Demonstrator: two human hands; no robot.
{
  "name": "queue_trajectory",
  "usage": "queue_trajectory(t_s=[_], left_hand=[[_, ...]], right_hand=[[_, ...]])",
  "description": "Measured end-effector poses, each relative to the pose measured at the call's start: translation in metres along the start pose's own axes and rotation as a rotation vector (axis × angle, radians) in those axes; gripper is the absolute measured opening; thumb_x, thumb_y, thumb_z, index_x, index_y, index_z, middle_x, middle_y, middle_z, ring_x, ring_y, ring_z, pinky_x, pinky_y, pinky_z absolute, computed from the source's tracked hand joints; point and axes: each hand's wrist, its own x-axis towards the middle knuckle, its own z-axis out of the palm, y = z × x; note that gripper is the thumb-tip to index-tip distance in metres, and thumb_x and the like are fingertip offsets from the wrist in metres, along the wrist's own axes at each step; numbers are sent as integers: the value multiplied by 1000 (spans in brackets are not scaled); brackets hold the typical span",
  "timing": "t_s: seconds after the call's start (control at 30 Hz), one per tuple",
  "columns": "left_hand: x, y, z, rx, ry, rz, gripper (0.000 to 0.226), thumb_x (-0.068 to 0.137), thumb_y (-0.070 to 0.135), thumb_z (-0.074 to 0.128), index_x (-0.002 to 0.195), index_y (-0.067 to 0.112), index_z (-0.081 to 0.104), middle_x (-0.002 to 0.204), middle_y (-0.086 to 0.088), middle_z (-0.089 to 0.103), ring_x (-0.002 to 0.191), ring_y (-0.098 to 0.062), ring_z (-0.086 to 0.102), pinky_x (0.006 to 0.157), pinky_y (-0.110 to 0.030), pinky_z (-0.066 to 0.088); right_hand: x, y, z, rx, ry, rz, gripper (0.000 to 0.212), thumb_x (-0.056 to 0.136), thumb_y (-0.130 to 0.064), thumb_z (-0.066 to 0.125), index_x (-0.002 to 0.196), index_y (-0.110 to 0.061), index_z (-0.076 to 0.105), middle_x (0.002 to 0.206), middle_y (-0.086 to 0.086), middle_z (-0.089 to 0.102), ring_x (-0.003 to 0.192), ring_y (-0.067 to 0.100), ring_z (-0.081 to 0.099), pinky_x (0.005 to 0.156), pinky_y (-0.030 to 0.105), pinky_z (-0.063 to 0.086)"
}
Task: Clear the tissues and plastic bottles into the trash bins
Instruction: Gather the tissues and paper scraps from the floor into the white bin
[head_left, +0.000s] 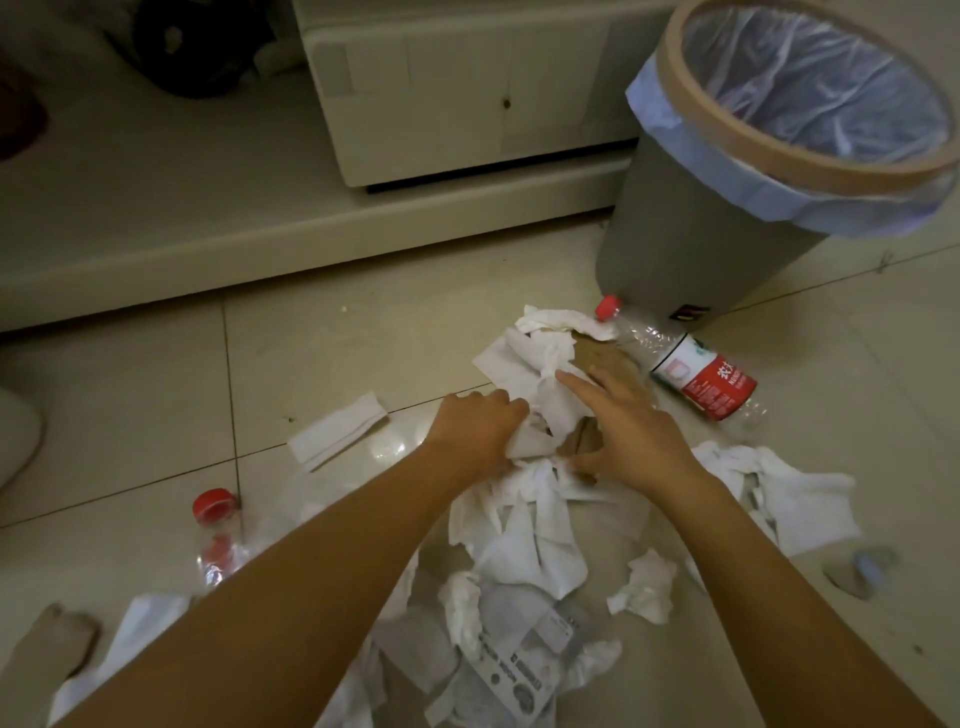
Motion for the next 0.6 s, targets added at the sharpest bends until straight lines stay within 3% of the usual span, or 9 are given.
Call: queue_trajectory(t_s=[0.07,0.17,0.3,0.4,0.47,0.53,0.6], left_hand=[[-6,-5,1,72,55,33,31,86,34,60,113,21,52,100,-1,59,90,-23,61,70,-31,40],[-17,-24,-8,87,63,17,22,88,28,57,109,25,56,98,1,62,88,-22,61,68,-30,44],[-34,-53,-17,66,72,-52,35,86,33,58,121,30,53,106,3,62,92,-20,61,68,-29,43],[-49,-62,-11,-85,-91,-54,70,78,67,56,139,44,32,131,7,52,109,-18,57,84,-31,45],[-56,-59,-5,-194,-171,-78,81,70,85,44,142,50,26,145,11,40,122,-18,49,93,-32,41],[-58,-54,2,-231,-139,-99,70,76,82,36,139,51,33,142,10,43,121,-17,51,94,-33,43],[-57,-50,7,-141,-86,-77,48,89,67,37,133,48,43,128,6,54,107,-18,58,88,-34,47]], right_hand=[[-2,-1,3,-14,-57,-7,101,70,-45,76,147,-48,11,160,-3,4,142,25,21,105,48,35],[-5,-3,9,-30,-88,-19,100,70,-40,78,146,-48,13,159,-3,6,139,26,27,103,46,38],[-5,-6,22,-39,-97,-74,96,71,-31,79,147,-43,21,154,-1,17,131,27,35,94,36,44],[-5,-13,28,-59,-61,-121,80,77,-20,73,144,-38,33,147,2,32,121,25,45,82,29,44],[-6,-18,28,-32,-43,-138,69,79,-14,68,140,-33,41,137,3,42,111,24,51,76,29,43],[-9,-22,27,-10,-44,-145,62,81,-11,65,137,-30,47,129,3,48,108,23,52,77,31,45],[-11,-25,24,-11,-26,-156,56,82,-11,64,133,-29,51,125,1,51,107,21,53,74,30,44]])
